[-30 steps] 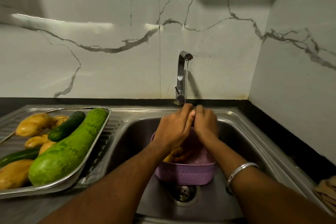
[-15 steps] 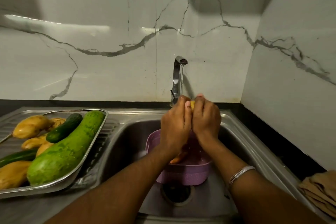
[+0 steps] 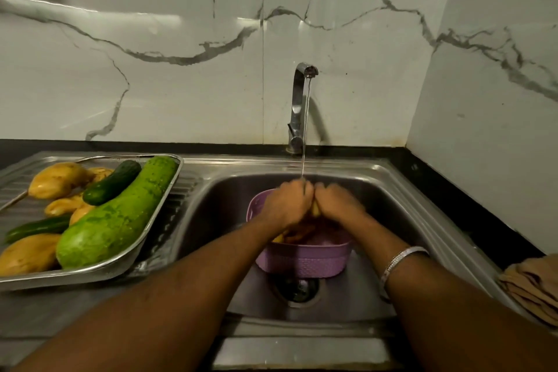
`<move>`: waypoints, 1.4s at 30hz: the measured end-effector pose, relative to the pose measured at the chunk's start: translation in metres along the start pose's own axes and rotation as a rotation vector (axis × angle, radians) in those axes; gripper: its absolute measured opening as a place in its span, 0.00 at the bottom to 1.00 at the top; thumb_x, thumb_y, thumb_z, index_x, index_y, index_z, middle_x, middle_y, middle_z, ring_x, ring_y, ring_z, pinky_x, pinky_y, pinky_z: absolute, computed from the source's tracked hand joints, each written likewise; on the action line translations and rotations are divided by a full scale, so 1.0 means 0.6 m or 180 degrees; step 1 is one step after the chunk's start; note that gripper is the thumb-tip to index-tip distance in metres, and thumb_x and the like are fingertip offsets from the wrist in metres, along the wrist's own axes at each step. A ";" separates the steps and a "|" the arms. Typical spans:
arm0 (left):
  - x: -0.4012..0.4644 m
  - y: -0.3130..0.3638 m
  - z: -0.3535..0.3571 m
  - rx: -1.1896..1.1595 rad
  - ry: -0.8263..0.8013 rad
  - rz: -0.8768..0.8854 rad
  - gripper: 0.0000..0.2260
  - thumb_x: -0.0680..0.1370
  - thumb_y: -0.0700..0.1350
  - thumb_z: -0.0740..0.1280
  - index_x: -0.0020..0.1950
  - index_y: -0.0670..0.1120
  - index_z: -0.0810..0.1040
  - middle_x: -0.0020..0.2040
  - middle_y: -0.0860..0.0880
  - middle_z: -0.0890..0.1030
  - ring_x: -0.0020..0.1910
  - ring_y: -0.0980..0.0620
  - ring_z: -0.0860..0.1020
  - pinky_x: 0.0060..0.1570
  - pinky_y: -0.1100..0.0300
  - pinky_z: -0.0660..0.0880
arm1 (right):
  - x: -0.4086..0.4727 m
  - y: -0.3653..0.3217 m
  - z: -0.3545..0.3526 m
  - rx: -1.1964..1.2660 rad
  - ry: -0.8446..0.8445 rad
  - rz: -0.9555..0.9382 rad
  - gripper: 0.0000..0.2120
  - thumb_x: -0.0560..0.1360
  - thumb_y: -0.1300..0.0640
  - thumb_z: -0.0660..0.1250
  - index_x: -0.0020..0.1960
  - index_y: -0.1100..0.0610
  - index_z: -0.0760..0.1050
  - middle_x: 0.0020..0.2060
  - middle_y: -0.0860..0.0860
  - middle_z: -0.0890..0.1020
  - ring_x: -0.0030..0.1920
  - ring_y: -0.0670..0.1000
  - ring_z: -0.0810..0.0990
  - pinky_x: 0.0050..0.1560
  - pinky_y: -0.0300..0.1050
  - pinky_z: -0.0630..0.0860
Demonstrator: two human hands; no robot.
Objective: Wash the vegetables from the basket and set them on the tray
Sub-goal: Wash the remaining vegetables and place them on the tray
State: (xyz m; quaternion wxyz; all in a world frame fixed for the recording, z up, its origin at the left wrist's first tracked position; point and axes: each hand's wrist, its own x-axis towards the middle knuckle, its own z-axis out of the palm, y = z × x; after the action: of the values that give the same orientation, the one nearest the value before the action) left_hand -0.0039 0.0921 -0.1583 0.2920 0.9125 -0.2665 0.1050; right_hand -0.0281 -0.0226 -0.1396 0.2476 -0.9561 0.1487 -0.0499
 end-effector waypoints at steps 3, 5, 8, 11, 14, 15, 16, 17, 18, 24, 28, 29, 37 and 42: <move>0.002 -0.002 0.001 -0.0557 -0.0405 -0.0326 0.14 0.86 0.47 0.54 0.53 0.41 0.75 0.54 0.36 0.80 0.54 0.37 0.78 0.54 0.48 0.73 | 0.011 0.017 -0.001 0.0001 -0.0170 0.0138 0.25 0.85 0.44 0.49 0.68 0.57 0.76 0.65 0.59 0.79 0.61 0.59 0.78 0.57 0.51 0.71; 0.011 0.020 -0.012 -0.0962 -0.0150 -0.0454 0.13 0.85 0.50 0.57 0.53 0.42 0.76 0.52 0.37 0.81 0.50 0.37 0.81 0.52 0.44 0.78 | 0.026 0.019 -0.008 0.0753 0.0181 0.0299 0.27 0.84 0.43 0.50 0.67 0.61 0.77 0.64 0.62 0.79 0.63 0.62 0.78 0.59 0.51 0.71; 0.011 0.024 -0.037 -0.1481 -0.0364 -0.0775 0.11 0.83 0.50 0.63 0.57 0.43 0.75 0.51 0.38 0.81 0.45 0.36 0.84 0.44 0.41 0.83 | 0.032 0.013 -0.003 0.1717 0.0111 0.0367 0.29 0.85 0.42 0.50 0.57 0.63 0.80 0.46 0.64 0.85 0.41 0.60 0.85 0.43 0.49 0.79; 0.006 0.008 -0.080 -0.1042 -0.0524 -0.0940 0.09 0.81 0.45 0.68 0.60 0.46 0.74 0.55 0.41 0.80 0.45 0.44 0.84 0.43 0.51 0.84 | 0.032 0.031 0.025 0.2058 -0.0749 0.0575 0.28 0.85 0.39 0.48 0.49 0.59 0.77 0.32 0.58 0.82 0.27 0.55 0.81 0.28 0.42 0.74; 0.000 0.011 -0.142 -0.0360 -0.0363 -0.0760 0.13 0.79 0.46 0.71 0.61 0.49 0.73 0.55 0.45 0.79 0.44 0.49 0.82 0.44 0.54 0.84 | 0.034 0.040 0.059 0.0425 -0.1614 -0.0081 0.16 0.82 0.45 0.62 0.56 0.58 0.78 0.47 0.56 0.83 0.44 0.54 0.83 0.48 0.50 0.81; -0.008 0.015 -0.169 -0.0187 -0.0277 -0.0659 0.15 0.79 0.48 0.71 0.64 0.50 0.72 0.55 0.47 0.79 0.46 0.49 0.82 0.46 0.53 0.83 | 0.037 0.035 0.070 -0.0141 -0.1890 -0.0341 0.16 0.80 0.48 0.66 0.61 0.57 0.78 0.55 0.54 0.82 0.55 0.55 0.82 0.58 0.52 0.78; -0.018 0.019 -0.200 -0.0078 -0.0202 -0.0564 0.18 0.79 0.49 0.71 0.67 0.51 0.71 0.56 0.47 0.78 0.48 0.48 0.82 0.49 0.51 0.83 | 0.034 0.027 0.075 -0.0494 -0.2178 -0.0495 0.19 0.79 0.49 0.68 0.68 0.53 0.74 0.63 0.50 0.77 0.65 0.54 0.76 0.67 0.54 0.73; -0.030 0.023 -0.232 0.0019 -0.0120 -0.0485 0.20 0.79 0.50 0.70 0.70 0.52 0.71 0.58 0.46 0.78 0.51 0.47 0.81 0.53 0.49 0.81 | 0.037 0.022 0.084 -0.0684 -0.2459 -0.0627 0.23 0.77 0.49 0.69 0.70 0.47 0.70 0.68 0.46 0.73 0.72 0.53 0.70 0.72 0.56 0.68; -0.045 0.021 -0.268 0.0167 -0.0030 -0.0432 0.21 0.80 0.51 0.69 0.72 0.54 0.70 0.60 0.45 0.79 0.53 0.46 0.80 0.56 0.47 0.80 | 0.038 0.016 0.092 -0.0774 -0.2669 -0.0645 0.24 0.75 0.49 0.70 0.69 0.43 0.67 0.70 0.44 0.70 0.74 0.53 0.66 0.74 0.57 0.64; -0.158 -0.072 -0.424 0.1198 0.0191 -0.0720 0.11 0.81 0.56 0.65 0.63 0.62 0.77 0.56 0.51 0.83 0.50 0.51 0.78 0.50 0.53 0.73 | 0.056 0.027 0.108 0.0059 -0.2131 0.0009 0.32 0.75 0.50 0.74 0.75 0.57 0.70 0.75 0.55 0.71 0.75 0.58 0.69 0.74 0.55 0.67; -0.235 -0.143 -0.449 0.1312 0.0277 -0.1029 0.09 0.81 0.54 0.64 0.55 0.71 0.72 0.49 0.52 0.82 0.44 0.52 0.79 0.43 0.51 0.76 | 0.053 0.022 0.117 -0.0607 -0.2881 -0.0480 0.52 0.71 0.35 0.72 0.82 0.40 0.42 0.81 0.42 0.40 0.82 0.54 0.43 0.79 0.64 0.49; -0.249 -0.153 -0.450 0.1226 0.0376 -0.1022 0.10 0.81 0.54 0.64 0.55 0.72 0.72 0.48 0.52 0.82 0.44 0.52 0.80 0.44 0.50 0.77 | 0.053 0.023 0.117 -0.0662 -0.2841 -0.0475 0.51 0.72 0.35 0.71 0.82 0.39 0.42 0.80 0.41 0.40 0.82 0.54 0.43 0.79 0.65 0.49; -0.274 -0.212 -0.468 0.1148 0.0915 -0.1083 0.15 0.76 0.49 0.72 0.62 0.60 0.79 0.49 0.52 0.84 0.48 0.50 0.82 0.49 0.50 0.78 | 0.050 0.027 0.119 -0.0765 -0.2624 -0.0979 0.67 0.52 0.10 0.55 0.82 0.42 0.41 0.82 0.42 0.43 0.82 0.53 0.44 0.80 0.63 0.45; -0.255 -0.242 -0.478 0.0897 0.0450 -0.1429 0.12 0.77 0.47 0.73 0.60 0.54 0.83 0.50 0.50 0.85 0.50 0.52 0.82 0.47 0.59 0.77 | 0.058 0.036 0.129 -0.0697 -0.2601 -0.1093 0.78 0.40 0.07 0.45 0.83 0.47 0.40 0.82 0.44 0.43 0.82 0.52 0.44 0.81 0.60 0.44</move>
State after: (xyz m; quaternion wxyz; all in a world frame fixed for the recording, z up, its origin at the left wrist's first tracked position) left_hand -0.0627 0.4260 -0.0493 0.1959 0.9708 -0.0192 0.1371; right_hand 0.0126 -0.0159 -0.2167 0.1715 -0.9287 -0.1175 0.3071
